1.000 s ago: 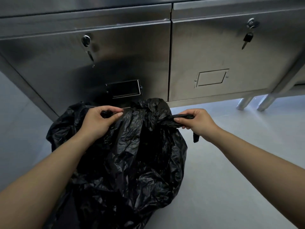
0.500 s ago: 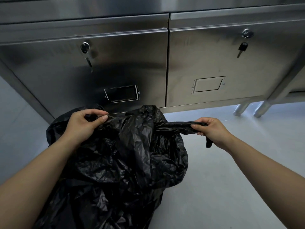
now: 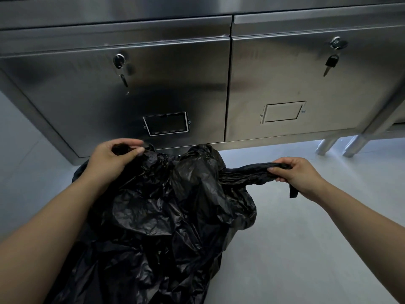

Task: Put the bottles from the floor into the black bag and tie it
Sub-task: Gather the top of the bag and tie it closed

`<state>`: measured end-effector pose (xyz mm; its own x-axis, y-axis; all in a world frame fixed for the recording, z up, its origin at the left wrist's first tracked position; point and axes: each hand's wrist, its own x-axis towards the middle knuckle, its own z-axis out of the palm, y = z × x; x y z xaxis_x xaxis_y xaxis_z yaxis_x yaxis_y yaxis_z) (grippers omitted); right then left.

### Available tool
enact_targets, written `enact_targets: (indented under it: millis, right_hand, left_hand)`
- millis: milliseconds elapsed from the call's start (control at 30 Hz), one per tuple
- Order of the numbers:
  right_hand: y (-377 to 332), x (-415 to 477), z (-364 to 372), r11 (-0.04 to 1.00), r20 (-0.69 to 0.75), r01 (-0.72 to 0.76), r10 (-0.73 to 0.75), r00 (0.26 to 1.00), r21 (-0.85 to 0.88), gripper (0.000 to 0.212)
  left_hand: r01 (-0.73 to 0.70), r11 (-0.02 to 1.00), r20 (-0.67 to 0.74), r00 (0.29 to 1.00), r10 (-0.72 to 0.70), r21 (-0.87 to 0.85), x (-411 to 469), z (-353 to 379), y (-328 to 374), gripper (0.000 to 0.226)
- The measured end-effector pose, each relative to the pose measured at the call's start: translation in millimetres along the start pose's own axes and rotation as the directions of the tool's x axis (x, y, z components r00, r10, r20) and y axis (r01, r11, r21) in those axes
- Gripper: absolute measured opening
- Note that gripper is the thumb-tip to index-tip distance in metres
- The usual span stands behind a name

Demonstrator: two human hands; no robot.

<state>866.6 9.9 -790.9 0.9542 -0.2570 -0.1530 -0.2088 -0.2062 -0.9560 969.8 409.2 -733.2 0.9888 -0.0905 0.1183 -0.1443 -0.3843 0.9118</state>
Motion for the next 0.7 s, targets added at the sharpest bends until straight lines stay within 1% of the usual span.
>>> enact_targets:
  millis: [133,233,300,400,500,567,633,700]
  right_hand:
    - [-17.9,0.8,5.1,1.0,-0.045,0.028,-0.028,0.999,0.01,0.007]
    - [-36.8,0.3,13.1,0.999,-0.036,0.038,-0.037,0.999,0.022,0.011]
    - [-53.0,-0.6,20.0,0.998,0.006,0.06,-0.06,0.998,0.026,0.015]
    - [-74.2,-4.0,33.5,0.996,0.086,0.088,-0.086,0.993,-0.02,0.016]
    - [-86.8,-12.6,44.5,0.993,0.131,0.099,-0.09,0.987,-0.068,0.017]
    - [-92.3,-19.2,47.1,0.99,0.174,0.09,-0.07,0.982,-0.108,0.021]
    - [-97.2,-23.1,47.7,0.988,0.23,0.095,-0.065,0.971,-0.122,0.023]
    - [-99.7,-23.7,49.4,0.994,0.264,0.105,-0.093,0.96,-0.032,0.021]
  left_hand:
    - [0.002,1.0,0.037,0.999,-0.002,0.022,1.6,4.6,3.1,0.015]
    - [0.013,1.0,0.081,0.997,-0.014,0.022,4.4,6.3,6.8,0.023]
    - [0.006,1.0,0.101,0.995,-0.008,0.024,5.8,10.9,13.0,0.032]
    - [-0.002,1.0,0.118,0.993,-0.001,0.026,4.1,23.1,23.7,0.048]
    - [-0.01,0.997,0.076,0.997,0.004,0.074,0.3,34.2,37.0,0.058]
    - [-0.026,0.989,0.022,0.999,0.023,0.145,-2.4,40.2,44.7,0.062]
    - [-0.061,0.985,-0.007,0.998,0.063,0.16,-5.9,45.6,49.4,0.063]
    - [-0.093,0.988,0.001,0.996,0.094,0.124,-10.0,51.9,53.3,0.059]
